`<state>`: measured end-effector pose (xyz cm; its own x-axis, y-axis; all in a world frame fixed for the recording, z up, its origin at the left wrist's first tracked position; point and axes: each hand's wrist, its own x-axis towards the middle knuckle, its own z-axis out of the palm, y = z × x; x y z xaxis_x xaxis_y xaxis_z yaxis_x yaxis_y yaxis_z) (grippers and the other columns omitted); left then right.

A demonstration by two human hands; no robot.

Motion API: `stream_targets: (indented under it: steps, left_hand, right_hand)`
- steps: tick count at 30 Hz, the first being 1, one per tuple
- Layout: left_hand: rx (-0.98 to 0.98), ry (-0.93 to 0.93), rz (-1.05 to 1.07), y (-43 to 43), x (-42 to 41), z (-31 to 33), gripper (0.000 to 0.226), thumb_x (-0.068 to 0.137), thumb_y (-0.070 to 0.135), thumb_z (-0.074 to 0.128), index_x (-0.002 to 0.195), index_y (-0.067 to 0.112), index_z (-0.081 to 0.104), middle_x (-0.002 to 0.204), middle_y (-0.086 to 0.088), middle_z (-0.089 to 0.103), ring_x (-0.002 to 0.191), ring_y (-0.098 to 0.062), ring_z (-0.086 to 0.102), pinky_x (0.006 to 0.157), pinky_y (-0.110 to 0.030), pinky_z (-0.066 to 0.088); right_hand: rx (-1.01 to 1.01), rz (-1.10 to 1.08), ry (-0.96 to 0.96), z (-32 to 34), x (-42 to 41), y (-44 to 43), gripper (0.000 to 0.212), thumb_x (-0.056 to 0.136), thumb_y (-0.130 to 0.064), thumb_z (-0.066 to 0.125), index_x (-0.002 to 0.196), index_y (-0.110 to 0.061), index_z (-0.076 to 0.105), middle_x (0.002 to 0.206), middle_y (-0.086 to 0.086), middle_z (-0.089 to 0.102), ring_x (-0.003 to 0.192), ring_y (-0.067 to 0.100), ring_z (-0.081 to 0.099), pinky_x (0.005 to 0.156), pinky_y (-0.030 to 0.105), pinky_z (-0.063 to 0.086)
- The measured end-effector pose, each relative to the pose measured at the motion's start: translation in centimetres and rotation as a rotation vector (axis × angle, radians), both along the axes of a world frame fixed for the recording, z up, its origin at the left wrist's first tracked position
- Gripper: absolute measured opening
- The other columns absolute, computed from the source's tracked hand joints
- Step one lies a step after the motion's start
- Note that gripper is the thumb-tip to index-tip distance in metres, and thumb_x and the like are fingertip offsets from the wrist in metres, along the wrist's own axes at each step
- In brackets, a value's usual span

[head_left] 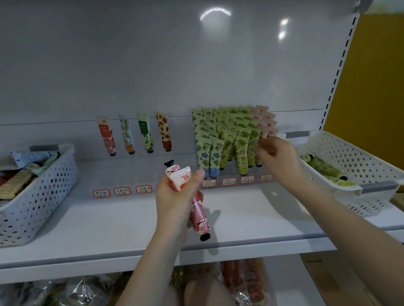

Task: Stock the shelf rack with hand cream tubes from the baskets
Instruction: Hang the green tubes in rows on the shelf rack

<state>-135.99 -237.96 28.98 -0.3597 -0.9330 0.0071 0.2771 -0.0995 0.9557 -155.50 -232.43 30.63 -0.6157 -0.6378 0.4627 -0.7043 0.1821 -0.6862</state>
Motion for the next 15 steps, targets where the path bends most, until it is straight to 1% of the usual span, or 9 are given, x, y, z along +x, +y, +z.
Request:
stream_targets:
  steps: [2, 4, 5, 9, 11, 12, 13, 14, 15]
  left_hand:
    - [-0.008, 0.014, 0.005, 0.1, -0.2, 0.5, 0.022, 0.077, 0.020, 0.073, 0.081, 0.017, 0.051, 0.068, -0.004, 0.054, 0.060, -0.016, 0.052, 0.060, -0.032, 0.047]
    - [-0.027, 0.018, 0.005, 0.3, -0.5, 0.8, 0.022, 0.078, 0.020, 0.073, 0.081, 0.017, 0.051, 0.069, -0.004, 0.054, 0.062, -0.017, 0.052, 0.061, -0.032, 0.047]
    - [-0.034, 0.015, -0.001, 0.5, -0.6, 0.8, 0.022, 0.077, 0.021, 0.073, 0.081, 0.016, 0.052, 0.069, -0.004, 0.054, 0.062, -0.017, 0.052, 0.061, -0.032, 0.047]
    - [-0.024, 0.003, -0.022, 1.2, -0.6, 0.7, 0.021, 0.077, 0.020, 0.072, 0.084, 0.015, 0.053, 0.069, -0.001, 0.054, 0.058, -0.013, 0.052, 0.057, -0.026, 0.048]
    - [-0.023, 0.004, -0.020, 1.2, -0.6, 0.7, 0.021, 0.077, 0.018, 0.072, 0.083, 0.016, 0.053, 0.067, 0.000, 0.054, 0.056, -0.011, 0.052, 0.056, -0.025, 0.049]
    - [-0.024, 0.003, -0.015, 1.2, -0.6, 0.7, 0.021, 0.077, 0.018, 0.073, 0.082, 0.016, 0.052, 0.067, 0.000, 0.054, 0.055, -0.011, 0.051, 0.057, -0.026, 0.048]
    - [-0.024, 0.001, -0.012, 1.1, -0.6, 0.8, 0.021, 0.077, 0.018, 0.073, 0.082, 0.016, 0.052, 0.066, 0.001, 0.054, 0.056, -0.011, 0.051, 0.058, -0.027, 0.048]
    - [-0.024, 0.000, -0.011, 1.0, -0.6, 0.8, 0.021, 0.077, 0.018, 0.073, 0.082, 0.016, 0.052, 0.066, 0.001, 0.054, 0.055, -0.011, 0.051, 0.058, -0.028, 0.048]
    - [-0.024, -0.002, -0.012, 1.0, -0.6, 0.8, 0.021, 0.077, 0.018, 0.073, 0.082, 0.017, 0.052, 0.066, 0.000, 0.054, 0.055, -0.011, 0.051, 0.059, -0.028, 0.048]
  right_hand:
    - [-0.015, 0.063, -0.018, -0.3, 1.0, 1.0, 0.022, 0.092, -0.013, 0.055, 0.108, -0.001, 0.064, 0.093, 0.009, 0.066, 0.082, 0.017, 0.060, 0.063, 0.011, 0.044]
    - [0.017, 0.082, -0.011, -0.6, 1.4, 1.5, 0.021, 0.092, -0.014, 0.056, 0.107, -0.001, 0.064, 0.090, 0.006, 0.065, 0.080, 0.015, 0.059, 0.060, 0.008, 0.044]
    - [0.025, 0.077, -0.015, -0.7, 1.2, 1.4, 0.023, 0.092, -0.015, 0.056, 0.107, -0.001, 0.064, 0.093, 0.008, 0.066, 0.080, 0.016, 0.060, 0.062, 0.011, 0.044]
    - [0.092, 0.012, -0.059, -0.7, 0.2, -0.2, 0.032, 0.090, -0.021, 0.060, 0.108, 0.006, 0.061, 0.097, 0.020, 0.066, 0.087, 0.028, 0.061, 0.071, 0.034, 0.047]
    - [0.132, 0.019, -0.087, -0.7, 0.0, -1.4, 0.034, 0.089, -0.025, 0.061, 0.105, 0.004, 0.061, 0.092, 0.018, 0.063, 0.085, 0.030, 0.059, 0.068, 0.033, 0.045]
    - [0.156, 0.026, -0.095, -0.8, -0.1, -2.0, 0.029, 0.088, -0.026, 0.061, 0.097, 0.001, 0.061, 0.084, 0.014, 0.060, 0.077, 0.027, 0.056, 0.063, 0.030, 0.041]
    - [0.182, 0.017, -0.088, -1.0, -0.1, -2.5, 0.023, 0.089, -0.025, 0.061, 0.083, -0.004, 0.057, 0.073, 0.009, 0.054, 0.067, 0.022, 0.051, 0.056, 0.029, 0.036]
    - [0.196, 0.012, -0.079, -1.2, -0.3, -3.0, 0.027, 0.089, -0.024, 0.060, 0.069, -0.009, 0.049, 0.064, 0.004, 0.047, 0.059, 0.018, 0.044, 0.051, 0.029, 0.030]
    - [0.207, 0.005, -0.070, -1.5, -0.6, -3.4, 0.034, 0.090, -0.022, 0.058, 0.062, -0.014, 0.040, 0.059, 0.002, 0.042, 0.055, 0.017, 0.040, 0.049, 0.029, 0.027]
